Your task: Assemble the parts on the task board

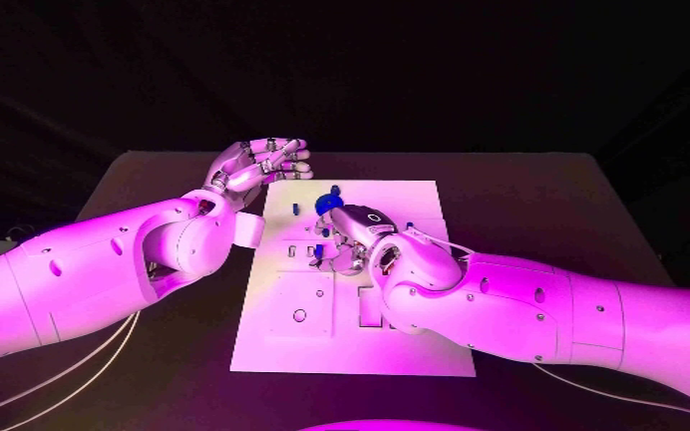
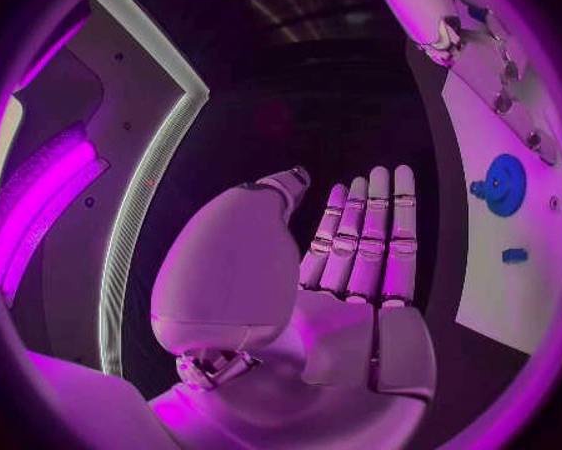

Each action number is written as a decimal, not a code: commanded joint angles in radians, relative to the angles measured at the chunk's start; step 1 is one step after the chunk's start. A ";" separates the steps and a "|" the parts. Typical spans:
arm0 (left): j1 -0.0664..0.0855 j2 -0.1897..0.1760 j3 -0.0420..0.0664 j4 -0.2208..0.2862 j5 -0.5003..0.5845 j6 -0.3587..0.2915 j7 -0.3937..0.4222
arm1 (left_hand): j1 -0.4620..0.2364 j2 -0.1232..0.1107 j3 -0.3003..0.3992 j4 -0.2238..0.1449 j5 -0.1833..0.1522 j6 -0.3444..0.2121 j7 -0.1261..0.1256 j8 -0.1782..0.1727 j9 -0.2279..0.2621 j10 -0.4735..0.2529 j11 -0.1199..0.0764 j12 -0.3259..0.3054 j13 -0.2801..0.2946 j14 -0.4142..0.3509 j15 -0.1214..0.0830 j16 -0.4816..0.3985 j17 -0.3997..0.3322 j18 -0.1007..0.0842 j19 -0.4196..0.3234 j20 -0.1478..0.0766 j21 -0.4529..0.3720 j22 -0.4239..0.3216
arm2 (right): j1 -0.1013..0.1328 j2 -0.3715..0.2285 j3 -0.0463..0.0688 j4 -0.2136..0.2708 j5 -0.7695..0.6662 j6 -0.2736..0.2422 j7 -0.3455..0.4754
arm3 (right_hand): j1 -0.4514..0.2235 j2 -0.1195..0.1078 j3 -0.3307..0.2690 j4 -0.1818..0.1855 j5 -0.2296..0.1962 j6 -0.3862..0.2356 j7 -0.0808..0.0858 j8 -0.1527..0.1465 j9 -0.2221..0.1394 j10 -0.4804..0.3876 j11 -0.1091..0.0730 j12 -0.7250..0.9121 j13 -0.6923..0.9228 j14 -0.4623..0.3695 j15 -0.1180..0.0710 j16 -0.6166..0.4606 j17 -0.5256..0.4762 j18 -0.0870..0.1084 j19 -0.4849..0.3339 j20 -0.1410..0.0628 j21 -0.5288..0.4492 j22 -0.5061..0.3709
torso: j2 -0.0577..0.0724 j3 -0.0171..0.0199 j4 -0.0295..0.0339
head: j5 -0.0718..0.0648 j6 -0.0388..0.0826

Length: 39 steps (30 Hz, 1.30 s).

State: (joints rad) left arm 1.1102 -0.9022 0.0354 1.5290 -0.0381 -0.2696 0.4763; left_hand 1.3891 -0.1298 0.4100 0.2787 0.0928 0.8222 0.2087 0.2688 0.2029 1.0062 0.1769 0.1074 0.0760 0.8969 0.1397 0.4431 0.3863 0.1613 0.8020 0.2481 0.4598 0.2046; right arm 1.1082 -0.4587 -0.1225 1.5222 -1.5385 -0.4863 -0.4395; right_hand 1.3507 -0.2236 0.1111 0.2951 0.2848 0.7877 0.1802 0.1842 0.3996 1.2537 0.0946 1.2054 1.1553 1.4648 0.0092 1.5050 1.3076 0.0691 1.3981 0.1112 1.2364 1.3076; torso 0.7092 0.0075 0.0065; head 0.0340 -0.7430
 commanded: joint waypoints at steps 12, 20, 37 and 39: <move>0.005 -0.019 0.001 -0.029 -0.451 0.114 -0.390 | -0.071 -0.021 -0.049 0.010 -0.006 -0.045 0.000 0.120 0.068 0.034 -0.048 0.340 0.229 0.188 -0.076 0.560 0.330 0.017 0.142 -0.088 0.354 0.200 | 0.068 -0.236 0.015 0.138 0.415 -0.064 0.401 | 0.068 0.055 0.031 -0.003 -0.082 0.056 -0.014 0.039 0.003 -0.044 -0.013 -0.032 -0.042 0.043 -0.002 -0.054 0.026 0.035 -0.069 0.002 -0.149 -0.039 | -0.011 -0.0048 -0.0113 | 0.015 0.006; 0.018 -0.019 0.001 -0.010 -0.742 0.252 -0.677 | -0.193 0.006 -0.066 0.014 -0.004 -0.029 -0.064 0.369 0.208 -0.014 -0.105 0.774 0.515 0.495 -0.128 0.954 0.804 0.004 0.195 -0.128 0.680 0.474 | 0.122 -0.360 0.018 0.138 0.709 -0.057 0.566 | 0.049 0.053 0.073 -0.005 -0.003 0.043 -0.014 0.075 0.000 -0.254 -0.013 -0.264 -0.303 -0.058 -0.003 -0.252 -0.238 0.095 -0.244 0.002 -0.534 -0.268 | -0.021 -0.0039 -0.0137 | 0.028 -0.001; 0.056 0.047 0.000 -0.009 -0.986 0.338 -0.929 | -0.280 -0.003 -0.120 0.017 -0.004 -0.023 -0.091 0.454 0.270 0.031 -0.130 0.904 0.633 0.563 -0.151 1.017 0.920 -0.025 0.301 -0.149 0.805 0.658 | 0.162 -0.413 0.019 0.008 0.980 -0.087 0.669 | 0.032 0.029 0.116 -0.007 0.001 0.009 0.008 0.132 -0.023 -0.289 0.013 -0.587 -0.685 -0.236 0.029 -0.912 -0.661 0.113 -0.331 0.034 -0.938 -0.565 | -0.023 -0.0021 -0.0147 | 0.040 -0.011; 0.058 0.054 0.000 -0.011 -0.998 0.340 -0.940 | -0.282 -0.004 -0.123 0.017 -0.004 -0.023 -0.092 0.456 0.271 0.033 -0.130 0.907 0.636 0.565 -0.152 1.019 0.923 -0.025 0.303 -0.149 0.807 0.661 | 0.163 -0.413 0.019 -0.002 0.986 -0.089 0.673 | 0.029 0.027 0.121 -0.007 0.001 0.009 0.012 0.134 -0.027 -0.293 0.020 -0.620 -0.728 -0.250 0.036 -0.969 -0.669 0.111 -0.342 0.043 -0.971 -0.595 | -0.023 -0.0022 -0.0150 | 0.041 -0.012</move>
State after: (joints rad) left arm 1.1649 -0.8521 0.0353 1.5186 -0.9681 0.0325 -0.3998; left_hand 1.1162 -0.1329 0.2939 0.2952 0.0886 0.7975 0.1231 0.7195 0.4740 1.0335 0.0464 1.0133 0.7139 1.4548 -0.0137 1.4586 1.3082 0.1534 1.0995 0.0983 1.2647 0.8675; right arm 1.2707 -0.8716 -0.1036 1.5251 -0.6078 -0.5670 0.1831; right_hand 1.3856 -0.1908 0.2270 0.2883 0.2826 0.7963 0.1856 0.3162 0.3737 0.9610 0.1097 0.5941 0.4381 1.2223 0.0473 0.5504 0.6405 0.1701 1.0633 0.1563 0.2743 0.7202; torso 0.6859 0.0058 -0.0074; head 0.0735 -0.7545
